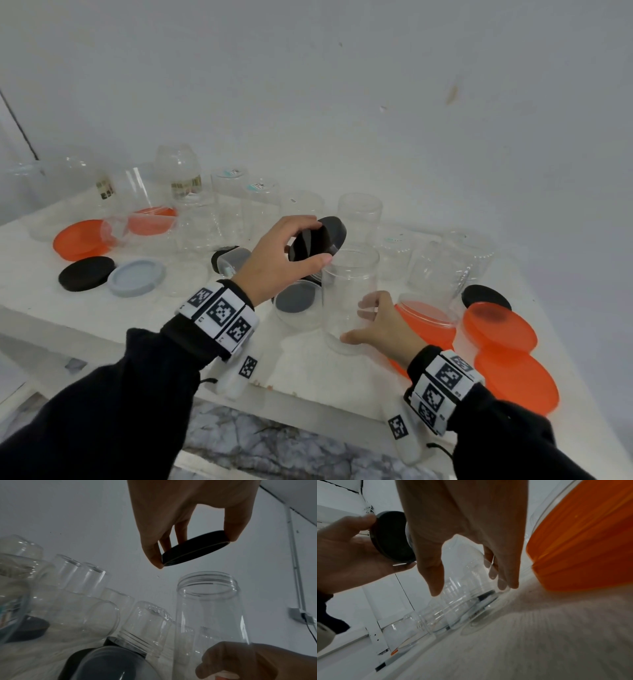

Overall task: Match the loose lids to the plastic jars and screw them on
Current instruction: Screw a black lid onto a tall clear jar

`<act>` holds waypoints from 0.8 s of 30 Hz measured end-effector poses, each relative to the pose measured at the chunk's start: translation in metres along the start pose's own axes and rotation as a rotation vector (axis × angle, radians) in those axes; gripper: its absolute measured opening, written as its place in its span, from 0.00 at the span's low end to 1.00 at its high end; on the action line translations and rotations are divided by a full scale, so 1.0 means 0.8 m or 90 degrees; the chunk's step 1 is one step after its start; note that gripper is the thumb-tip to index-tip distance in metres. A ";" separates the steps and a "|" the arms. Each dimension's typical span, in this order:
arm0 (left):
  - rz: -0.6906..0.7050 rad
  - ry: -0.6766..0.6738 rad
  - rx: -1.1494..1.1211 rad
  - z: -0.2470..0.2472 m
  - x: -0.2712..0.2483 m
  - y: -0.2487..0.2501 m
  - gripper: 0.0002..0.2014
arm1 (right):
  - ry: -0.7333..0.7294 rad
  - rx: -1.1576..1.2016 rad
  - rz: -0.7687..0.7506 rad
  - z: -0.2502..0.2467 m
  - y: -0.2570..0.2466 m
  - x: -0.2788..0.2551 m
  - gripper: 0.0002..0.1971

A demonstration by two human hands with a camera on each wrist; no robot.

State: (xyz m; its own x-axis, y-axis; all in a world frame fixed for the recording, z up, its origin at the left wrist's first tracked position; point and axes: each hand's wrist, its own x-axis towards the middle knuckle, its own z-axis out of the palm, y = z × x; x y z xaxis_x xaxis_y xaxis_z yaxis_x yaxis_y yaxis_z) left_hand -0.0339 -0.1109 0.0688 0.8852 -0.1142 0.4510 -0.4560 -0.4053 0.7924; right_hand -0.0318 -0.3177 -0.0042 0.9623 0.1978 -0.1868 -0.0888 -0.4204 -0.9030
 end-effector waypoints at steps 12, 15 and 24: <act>0.010 -0.090 0.008 0.022 0.014 0.003 0.24 | 0.014 -0.004 -0.034 -0.010 -0.003 -0.014 0.38; 0.041 -0.148 0.060 0.029 0.019 0.005 0.28 | 0.018 -0.007 -0.035 -0.011 -0.004 -0.015 0.36; 0.072 -0.218 0.152 0.046 0.031 0.002 0.33 | -0.001 -0.026 -0.031 -0.014 -0.004 -0.012 0.34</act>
State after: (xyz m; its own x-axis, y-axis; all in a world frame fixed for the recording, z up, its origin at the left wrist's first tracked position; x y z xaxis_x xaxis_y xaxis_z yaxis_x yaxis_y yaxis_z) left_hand -0.0096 -0.1478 0.0664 0.8290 -0.4483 0.3345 -0.5529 -0.5667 0.6109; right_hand -0.0378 -0.3281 0.0044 0.9647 0.2205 -0.1439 -0.0314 -0.4465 -0.8942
